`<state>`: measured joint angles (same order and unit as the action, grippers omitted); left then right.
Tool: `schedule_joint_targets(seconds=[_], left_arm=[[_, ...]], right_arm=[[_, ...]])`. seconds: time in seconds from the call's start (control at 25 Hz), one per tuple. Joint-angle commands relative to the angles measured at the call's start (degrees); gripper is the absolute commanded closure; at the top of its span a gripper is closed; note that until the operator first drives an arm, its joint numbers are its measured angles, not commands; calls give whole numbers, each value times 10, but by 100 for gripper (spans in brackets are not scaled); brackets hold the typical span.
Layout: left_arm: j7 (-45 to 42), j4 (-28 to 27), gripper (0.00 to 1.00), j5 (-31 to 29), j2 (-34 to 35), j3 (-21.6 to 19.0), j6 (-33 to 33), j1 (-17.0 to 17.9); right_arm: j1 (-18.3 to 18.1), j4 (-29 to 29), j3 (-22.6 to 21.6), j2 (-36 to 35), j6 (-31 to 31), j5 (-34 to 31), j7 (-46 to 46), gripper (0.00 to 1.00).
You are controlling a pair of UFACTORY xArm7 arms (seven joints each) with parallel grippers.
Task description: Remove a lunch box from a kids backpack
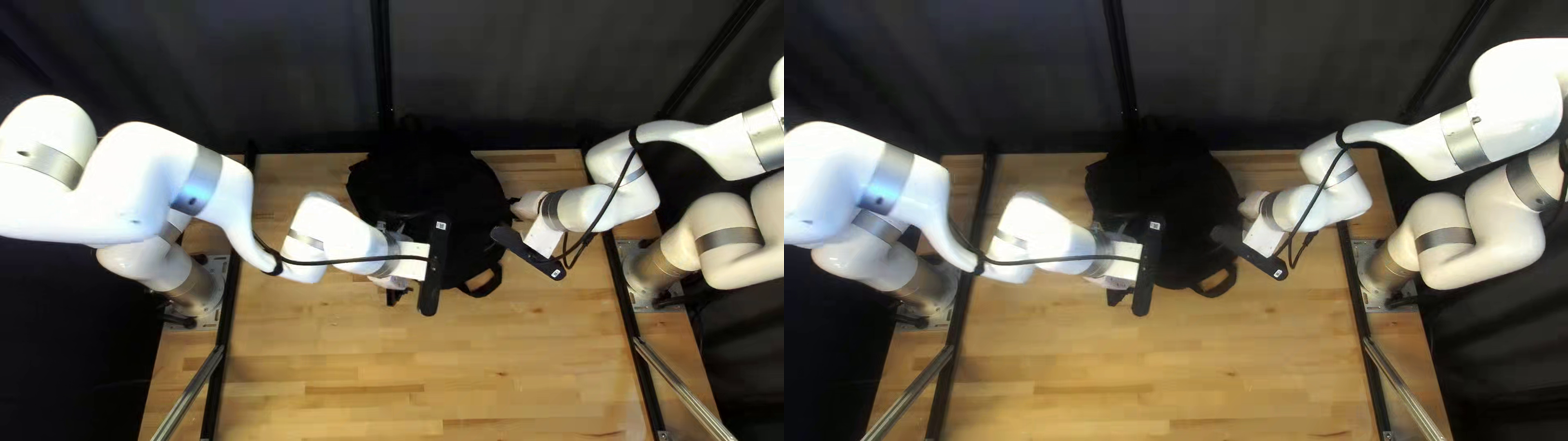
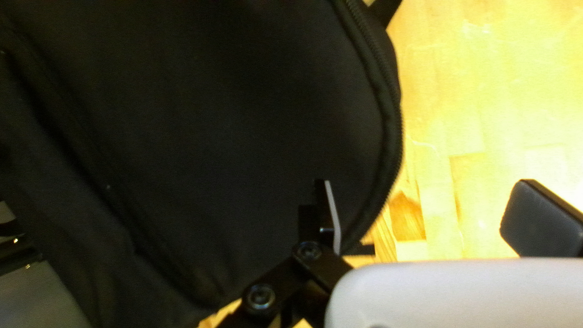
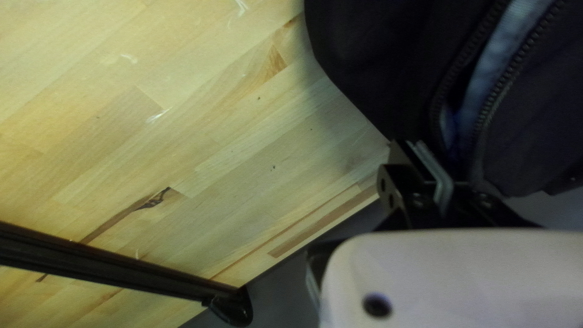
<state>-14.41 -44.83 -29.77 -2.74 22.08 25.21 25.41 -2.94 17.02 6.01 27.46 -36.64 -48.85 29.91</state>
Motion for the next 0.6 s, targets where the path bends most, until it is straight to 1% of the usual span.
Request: schedule_joint_targets(seconds=[0.04,0.12,0.2,0.24,0.36,0.48,0.6], left_arm=[[17,-9,0,-6,18,3,27,-3],[22,-9,0,-9,17,5,28,-5],[22,-7,0,-12,15,7,25,-6],[21,-6,0,-14,16,7,26,-6],[28,-19,0,-2,9,2,32,-2],[40,-36,0,15,-7,-5,36,2],[50,-42,0,31,-20,-9,28,2]], right_arm=[[6,-25,-6,50,-11,6,-1,0],[9,-32,-11,69,-19,10,-4,0],[19,-42,-21,103,-40,23,-5,0],[27,-48,-30,127,-57,33,-8,0],[42,-50,-50,160,-96,58,-21,0],[51,-39,-68,170,-130,86,-44,0],[59,-29,-89,170,-157,109,-72,0]])
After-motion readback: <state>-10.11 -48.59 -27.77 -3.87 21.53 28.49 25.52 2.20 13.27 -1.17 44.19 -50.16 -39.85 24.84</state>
